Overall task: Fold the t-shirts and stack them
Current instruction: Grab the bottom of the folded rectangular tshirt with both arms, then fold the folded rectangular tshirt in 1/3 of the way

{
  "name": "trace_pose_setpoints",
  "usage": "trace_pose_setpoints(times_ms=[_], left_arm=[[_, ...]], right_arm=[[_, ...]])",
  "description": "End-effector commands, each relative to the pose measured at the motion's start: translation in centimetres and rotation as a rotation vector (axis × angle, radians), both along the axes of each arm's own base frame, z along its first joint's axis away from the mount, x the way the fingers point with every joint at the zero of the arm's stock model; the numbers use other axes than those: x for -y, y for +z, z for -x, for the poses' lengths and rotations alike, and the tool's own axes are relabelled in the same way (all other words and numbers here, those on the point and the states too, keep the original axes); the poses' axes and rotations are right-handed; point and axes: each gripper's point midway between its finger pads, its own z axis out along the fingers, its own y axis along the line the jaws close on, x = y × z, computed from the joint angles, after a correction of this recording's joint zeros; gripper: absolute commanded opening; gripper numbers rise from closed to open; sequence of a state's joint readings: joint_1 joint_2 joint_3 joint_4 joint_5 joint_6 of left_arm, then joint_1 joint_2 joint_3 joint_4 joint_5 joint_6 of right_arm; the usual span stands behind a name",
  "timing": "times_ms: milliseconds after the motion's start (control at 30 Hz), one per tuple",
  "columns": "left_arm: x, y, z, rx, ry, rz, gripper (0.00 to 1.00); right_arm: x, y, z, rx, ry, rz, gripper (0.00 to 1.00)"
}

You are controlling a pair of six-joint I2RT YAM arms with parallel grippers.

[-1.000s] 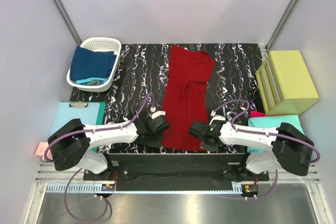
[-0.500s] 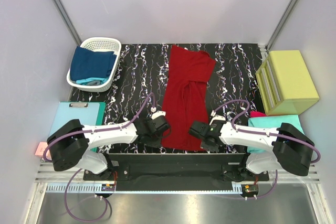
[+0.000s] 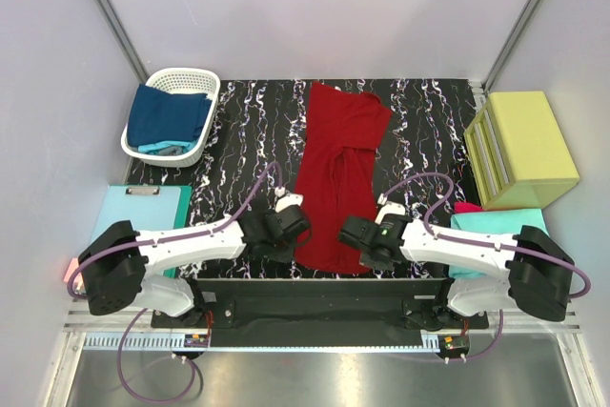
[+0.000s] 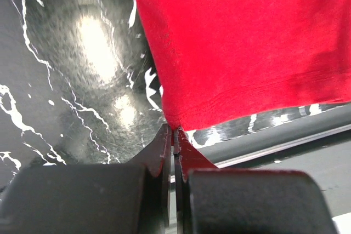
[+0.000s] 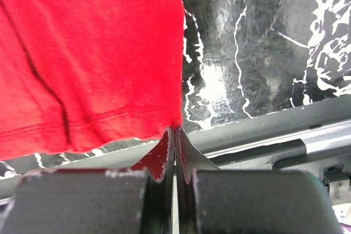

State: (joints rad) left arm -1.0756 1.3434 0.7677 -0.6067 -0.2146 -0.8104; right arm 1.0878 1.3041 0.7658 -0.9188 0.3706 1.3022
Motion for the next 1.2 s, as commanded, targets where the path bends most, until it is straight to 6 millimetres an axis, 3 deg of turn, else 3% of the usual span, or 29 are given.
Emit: trace_pose_setpoints(times_ms=[0, 300, 567, 867, 1167], left_arm=[[1.6, 3.7, -2.1, 0.108, -0.007, 0.049, 0.0], [2.0, 5.5, -3.5, 0.144, 0.016, 0.055, 0.0], [1.4, 7.5, -6.5, 0.186, 0.083, 0.062, 0.0], [1.0, 9.9, -10.7, 0.232, 0.121, 0.068, 0.0], [1.6, 11.9, -15.8, 0.283, 0.128, 0.048, 0.0]], right_arm=[[0.4, 2.6, -1.5, 0.095, -0.007, 0.024, 0.0], [0.8, 5.1, -2.8, 0.174, -0.016, 0.038, 0.0], [0.8, 6.7, -4.7, 0.217, -0.027, 0.045, 0.0], [0.8, 9.7, -9.6, 0.291, -0.05, 0.05, 0.0], [2.5, 11.2, -15.2, 0.337, -0.078, 0.087, 0.0]])
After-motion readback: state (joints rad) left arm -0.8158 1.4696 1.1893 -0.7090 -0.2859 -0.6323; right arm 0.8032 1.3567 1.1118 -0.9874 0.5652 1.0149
